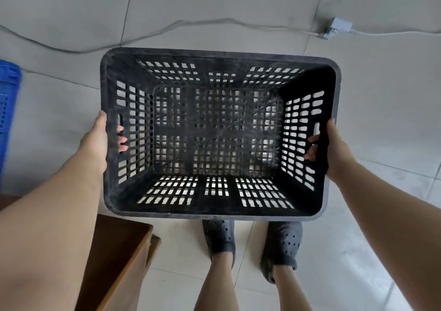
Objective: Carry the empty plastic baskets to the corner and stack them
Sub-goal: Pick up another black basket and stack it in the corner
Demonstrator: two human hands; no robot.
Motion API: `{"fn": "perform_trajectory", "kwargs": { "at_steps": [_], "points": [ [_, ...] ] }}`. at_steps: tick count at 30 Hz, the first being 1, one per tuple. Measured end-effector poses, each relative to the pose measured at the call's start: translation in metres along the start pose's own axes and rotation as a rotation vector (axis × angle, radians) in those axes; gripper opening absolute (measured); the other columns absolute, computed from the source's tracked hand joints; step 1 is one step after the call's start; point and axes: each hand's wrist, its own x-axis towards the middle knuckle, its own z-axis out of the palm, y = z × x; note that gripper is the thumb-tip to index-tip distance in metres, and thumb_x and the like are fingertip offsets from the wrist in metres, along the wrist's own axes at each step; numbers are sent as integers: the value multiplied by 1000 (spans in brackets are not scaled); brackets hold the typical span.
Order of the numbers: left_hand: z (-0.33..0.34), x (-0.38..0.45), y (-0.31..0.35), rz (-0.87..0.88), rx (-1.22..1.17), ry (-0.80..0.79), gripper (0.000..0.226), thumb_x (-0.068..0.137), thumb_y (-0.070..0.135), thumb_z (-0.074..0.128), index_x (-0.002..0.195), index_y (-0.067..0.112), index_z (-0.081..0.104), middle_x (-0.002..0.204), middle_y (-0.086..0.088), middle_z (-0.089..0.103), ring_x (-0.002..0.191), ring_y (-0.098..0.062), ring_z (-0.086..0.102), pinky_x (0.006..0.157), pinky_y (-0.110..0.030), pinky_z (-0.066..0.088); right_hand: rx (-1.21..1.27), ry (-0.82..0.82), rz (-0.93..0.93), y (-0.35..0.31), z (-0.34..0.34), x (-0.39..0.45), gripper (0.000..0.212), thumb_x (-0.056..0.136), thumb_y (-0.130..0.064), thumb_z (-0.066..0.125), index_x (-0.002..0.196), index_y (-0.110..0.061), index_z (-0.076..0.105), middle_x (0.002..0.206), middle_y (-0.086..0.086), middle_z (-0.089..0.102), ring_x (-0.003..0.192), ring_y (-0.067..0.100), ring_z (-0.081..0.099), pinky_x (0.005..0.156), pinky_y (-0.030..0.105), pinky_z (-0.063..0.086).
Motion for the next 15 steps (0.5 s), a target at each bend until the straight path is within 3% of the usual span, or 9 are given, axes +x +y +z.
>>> {"fn": "perform_trajectory", "kwargs": {
  "at_steps": [3,7,10,13,15],
  "points": [
    [-2,-16,-7,-6,-58,38,62,90,69,34,89,17,65,84,-4,64,73,-21,60,83,-36,50,70,-23,55,-4,-9,-13,57,89,-64,43,89,-9,57,63,3,51,54,18,50,53,22,48],
    [-13,-50,-7,-26,-133,121,57,88,69,36,79,19,61,70,3,64,64,-15,56,64,-28,49,99,-24,86,-5,-25,-49,53,89,-61,44,74,-12,55,57,2,51,53,18,48,54,24,44],
    [-17,-87,9,-21,-116,193,56,88,68,37,81,18,60,75,4,63,61,-13,55,58,-26,47,137,7,105,-14,-45,-84,53,85,-63,48,68,-13,52,59,3,48,50,18,46,55,26,43],
    [-19,-142,39,0,-69,180,58,88,67,40,73,15,59,53,1,63,55,-15,52,53,-27,45,154,91,98,-34,-77,-130,56,77,-68,49,62,-13,52,55,3,48,41,16,45,49,26,41],
    [-24,-182,62,22,-51,170,57,88,64,43,72,12,59,56,-3,62,51,-17,50,48,-28,42,180,139,80,-48,-103,-168,56,77,-67,49,61,-13,51,54,4,47,40,17,45,46,25,38]
  ]
}}
